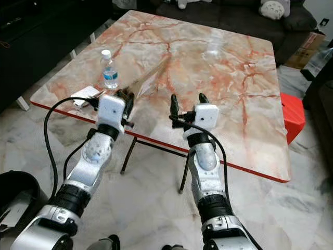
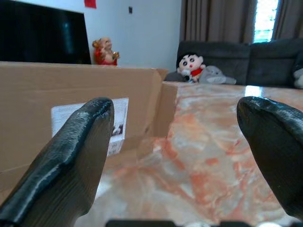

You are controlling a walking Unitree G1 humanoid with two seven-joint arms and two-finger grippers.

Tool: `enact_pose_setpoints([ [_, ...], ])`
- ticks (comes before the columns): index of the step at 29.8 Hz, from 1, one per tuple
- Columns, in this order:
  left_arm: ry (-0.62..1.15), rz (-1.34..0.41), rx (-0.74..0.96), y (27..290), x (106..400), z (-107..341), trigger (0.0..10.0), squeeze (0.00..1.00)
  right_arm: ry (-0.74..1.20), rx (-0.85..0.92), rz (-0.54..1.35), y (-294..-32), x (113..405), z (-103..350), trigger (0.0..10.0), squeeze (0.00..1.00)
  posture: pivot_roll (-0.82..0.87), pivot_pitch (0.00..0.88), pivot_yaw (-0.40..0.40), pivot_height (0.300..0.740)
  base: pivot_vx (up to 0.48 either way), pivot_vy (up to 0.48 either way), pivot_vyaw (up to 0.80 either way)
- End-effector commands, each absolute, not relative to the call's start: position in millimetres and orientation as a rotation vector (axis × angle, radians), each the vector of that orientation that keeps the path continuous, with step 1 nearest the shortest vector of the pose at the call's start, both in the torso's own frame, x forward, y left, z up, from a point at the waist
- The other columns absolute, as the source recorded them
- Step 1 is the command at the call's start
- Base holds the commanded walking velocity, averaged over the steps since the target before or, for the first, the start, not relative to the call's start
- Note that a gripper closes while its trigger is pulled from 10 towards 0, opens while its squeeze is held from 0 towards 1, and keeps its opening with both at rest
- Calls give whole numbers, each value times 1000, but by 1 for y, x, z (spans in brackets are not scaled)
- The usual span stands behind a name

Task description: Picking trash to rubbish bin

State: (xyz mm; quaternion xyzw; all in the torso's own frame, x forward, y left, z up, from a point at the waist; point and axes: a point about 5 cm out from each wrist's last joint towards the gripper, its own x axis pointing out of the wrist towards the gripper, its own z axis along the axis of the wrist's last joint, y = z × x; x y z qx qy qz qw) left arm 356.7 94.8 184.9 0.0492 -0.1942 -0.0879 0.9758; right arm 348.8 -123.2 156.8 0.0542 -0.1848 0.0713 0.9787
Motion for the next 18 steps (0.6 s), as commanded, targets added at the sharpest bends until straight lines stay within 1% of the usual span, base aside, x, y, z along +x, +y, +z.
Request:
enact_pose_setpoints([
  [1, -383, -189, 87, 93, 359, 184, 10000, 0, -425, 117, 106, -132, 349, 168, 10000, 0, 96, 74, -117, 740, 0, 0, 0],
  [16, -394, -199, 56, 89, 358, 186, 10000, 0, -424, 118, 83, -134, 348, 168, 10000, 0, 98, 106, -122, 740, 0, 0, 0],
  [17, -388, -190, 60, 90, 358, 185, 3255, 0, -421, 119, 83, -134, 348, 167, 10000, 0, 98, 106, -122, 740, 0, 0, 0],
  [18, -388, -190, 60, 90, 358, 185, 3255, 0, -421, 119, 83, -134, 348, 167, 10000, 0, 98, 106, -122, 740, 0, 0, 0],
])
